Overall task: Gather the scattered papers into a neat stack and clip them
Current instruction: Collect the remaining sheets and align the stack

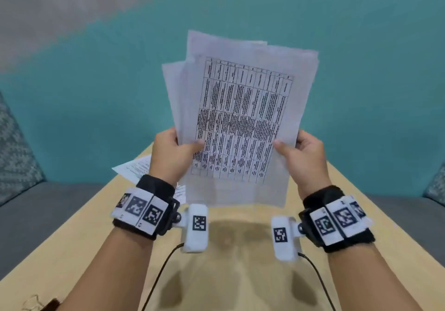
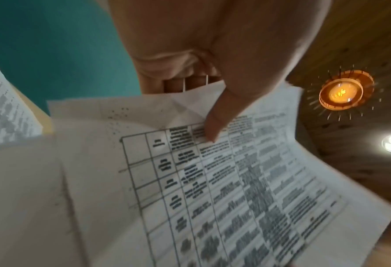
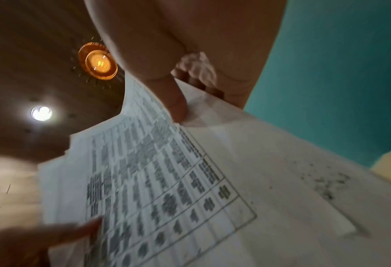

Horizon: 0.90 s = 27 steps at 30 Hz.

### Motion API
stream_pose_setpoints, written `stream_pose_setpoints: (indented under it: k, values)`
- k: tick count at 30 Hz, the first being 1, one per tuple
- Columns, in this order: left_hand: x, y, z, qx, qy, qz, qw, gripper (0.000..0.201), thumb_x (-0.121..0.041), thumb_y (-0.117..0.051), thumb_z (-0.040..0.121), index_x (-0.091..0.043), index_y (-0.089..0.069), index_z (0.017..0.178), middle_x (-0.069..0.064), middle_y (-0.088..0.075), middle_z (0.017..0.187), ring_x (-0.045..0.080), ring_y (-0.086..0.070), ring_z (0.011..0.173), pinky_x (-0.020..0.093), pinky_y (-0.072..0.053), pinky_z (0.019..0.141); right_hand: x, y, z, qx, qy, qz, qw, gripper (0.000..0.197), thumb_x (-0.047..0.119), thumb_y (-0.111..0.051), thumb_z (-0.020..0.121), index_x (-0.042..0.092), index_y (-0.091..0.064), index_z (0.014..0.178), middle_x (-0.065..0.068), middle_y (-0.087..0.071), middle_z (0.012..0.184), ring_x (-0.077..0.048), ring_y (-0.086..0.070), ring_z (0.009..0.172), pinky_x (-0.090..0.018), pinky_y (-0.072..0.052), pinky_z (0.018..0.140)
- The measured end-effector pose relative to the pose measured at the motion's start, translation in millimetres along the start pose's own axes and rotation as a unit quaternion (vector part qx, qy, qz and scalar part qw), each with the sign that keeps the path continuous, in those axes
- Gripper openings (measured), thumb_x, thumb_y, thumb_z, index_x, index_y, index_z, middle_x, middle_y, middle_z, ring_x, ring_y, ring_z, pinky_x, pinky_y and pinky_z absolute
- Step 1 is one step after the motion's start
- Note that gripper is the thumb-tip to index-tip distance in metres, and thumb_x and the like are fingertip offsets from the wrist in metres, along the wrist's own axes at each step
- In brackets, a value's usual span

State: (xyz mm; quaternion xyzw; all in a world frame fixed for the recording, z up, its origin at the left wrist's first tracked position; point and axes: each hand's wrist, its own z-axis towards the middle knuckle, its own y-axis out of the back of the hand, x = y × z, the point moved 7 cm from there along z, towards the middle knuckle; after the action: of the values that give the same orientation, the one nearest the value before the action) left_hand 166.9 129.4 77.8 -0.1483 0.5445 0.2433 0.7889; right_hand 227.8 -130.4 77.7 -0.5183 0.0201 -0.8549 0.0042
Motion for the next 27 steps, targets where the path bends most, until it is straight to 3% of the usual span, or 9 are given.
stream_pose_setpoints:
  k: [2, 4, 7, 10, 12, 17, 22, 25, 27]
  values:
    - [14.4, -7.0, 0.9, -0.010, 0.008, 0.008, 1.000, 0.019, -0.001, -0.075, 0.085, -0.009, -0.073, 0.102, 0.007, -0.077, 0.098, 0.027, -0.074, 0.093, 0.040, -0.060, 0.084, -7.5, -7.6, -4.4, -0.014, 0.008, -0.019, 1.000, 0.035, -0.001, -0.061, 0.093, 0.032, -0.069, 0.089, 0.012, -0.074, 0.093, -0.018, -0.071, 0.093, -0.039, -0.057, 0.090]
    - [29.0, -15.5, -1.3, 0.002, 0.025, -0.002, 1.000, 0.023, 0.004, -0.068, 0.089, -0.007, -0.070, 0.110, 0.005, -0.076, 0.100, 0.021, -0.072, 0.088, 0.033, -0.056, 0.077, -20.7, -13.6, -8.0, -0.022, -0.010, -0.021, 0.999, 0.033, 0.001, -0.058, 0.094, 0.032, -0.068, 0.089, 0.011, -0.074, 0.095, -0.020, -0.070, 0.096, -0.044, -0.057, 0.093]
    - [45.5, -24.2, -5.6, 0.025, 0.048, -0.007, 0.998, 0.032, 0.007, -0.058, 0.093, -0.016, -0.065, 0.114, -0.003, -0.072, 0.100, 0.016, -0.067, 0.088, 0.026, -0.051, 0.070, -45.4, -17.7, -12.4, -0.025, -0.060, -0.011, 0.998, 0.031, 0.002, -0.053, 0.096, 0.029, -0.066, 0.103, 0.009, -0.073, 0.103, -0.016, -0.069, 0.100, -0.047, -0.053, 0.098]
    - [48.3, -26.9, -5.9, 0.038, 0.040, 0.002, 0.998, 0.030, 0.004, -0.058, 0.095, -0.023, -0.061, 0.110, -0.005, -0.069, 0.098, 0.013, -0.064, 0.085, 0.024, -0.050, 0.070, -59.4, -19.0, -12.1, -0.014, -0.079, -0.017, 0.997, 0.032, 0.003, -0.049, 0.099, 0.027, -0.059, 0.119, 0.013, -0.069, 0.111, -0.015, -0.065, 0.110, -0.042, -0.049, 0.104]
    - [47.1, -26.9, -4.7, 0.045, 0.027, 0.005, 0.999, 0.027, -0.001, -0.061, 0.097, -0.023, -0.061, 0.113, -0.009, -0.069, 0.099, 0.007, -0.064, 0.087, 0.021, -0.047, 0.068, -62.7, -19.2, -10.0, -0.004, -0.085, -0.025, 0.996, 0.033, 0.004, -0.049, 0.100, 0.026, -0.057, 0.123, 0.014, -0.067, 0.112, -0.016, -0.064, 0.112, -0.040, -0.049, 0.104]
    - [45.7, -22.7, -0.6, 0.064, 0.018, 0.027, 0.997, 0.019, -0.003, -0.066, 0.095, -0.017, -0.064, 0.108, -0.002, -0.071, 0.099, 0.015, -0.066, 0.087, 0.022, -0.049, 0.069, -64.2, -14.2, -9.3, -0.008, -0.091, -0.027, 0.995, 0.037, -0.002, -0.048, 0.095, 0.022, -0.060, 0.120, 0.008, -0.070, 0.112, -0.016, -0.066, 0.104, -0.036, -0.053, 0.092]
    - [57.5, -26.0, -3.6, 0.100, 0.068, 0.021, 0.992, 0.033, 0.001, -0.065, 0.091, -0.013, -0.064, 0.122, -0.001, -0.074, 0.110, 0.022, -0.069, 0.106, 0.027, -0.051, 0.076, -75.2, -10.5, -10.7, 0.001, -0.137, -0.011, 0.991, 0.036, -0.009, -0.052, 0.086, 0.011, -0.063, 0.114, 0.003, -0.070, 0.098, -0.019, -0.064, 0.090, -0.030, -0.050, 0.073]
    - [48.9, -25.3, -2.6, 0.080, 0.045, 0.004, 0.996, 0.036, -0.002, -0.066, 0.092, -0.016, -0.062, 0.125, -0.001, -0.073, 0.114, 0.022, -0.069, 0.108, 0.033, -0.055, 0.088, -61.3, -5.0, -7.3, -0.013, -0.101, -0.008, 0.995, 0.026, -0.004, -0.057, 0.088, 0.015, -0.060, 0.106, 0.002, -0.069, 0.099, -0.018, -0.064, 0.090, -0.031, -0.051, 0.077]
    - [35.7, -23.0, -0.4, 0.068, 0.007, -0.023, 0.997, 0.034, -0.007, -0.064, 0.096, -0.021, -0.059, 0.128, -0.006, -0.072, 0.118, 0.011, -0.069, 0.107, 0.030, -0.055, 0.093, -44.7, -1.4, -2.9, -0.017, -0.055, 0.003, 0.998, 0.020, 0.003, -0.058, 0.092, 0.020, -0.058, 0.103, 0.002, -0.070, 0.104, -0.016, -0.066, 0.096, -0.032, -0.053, 0.085]
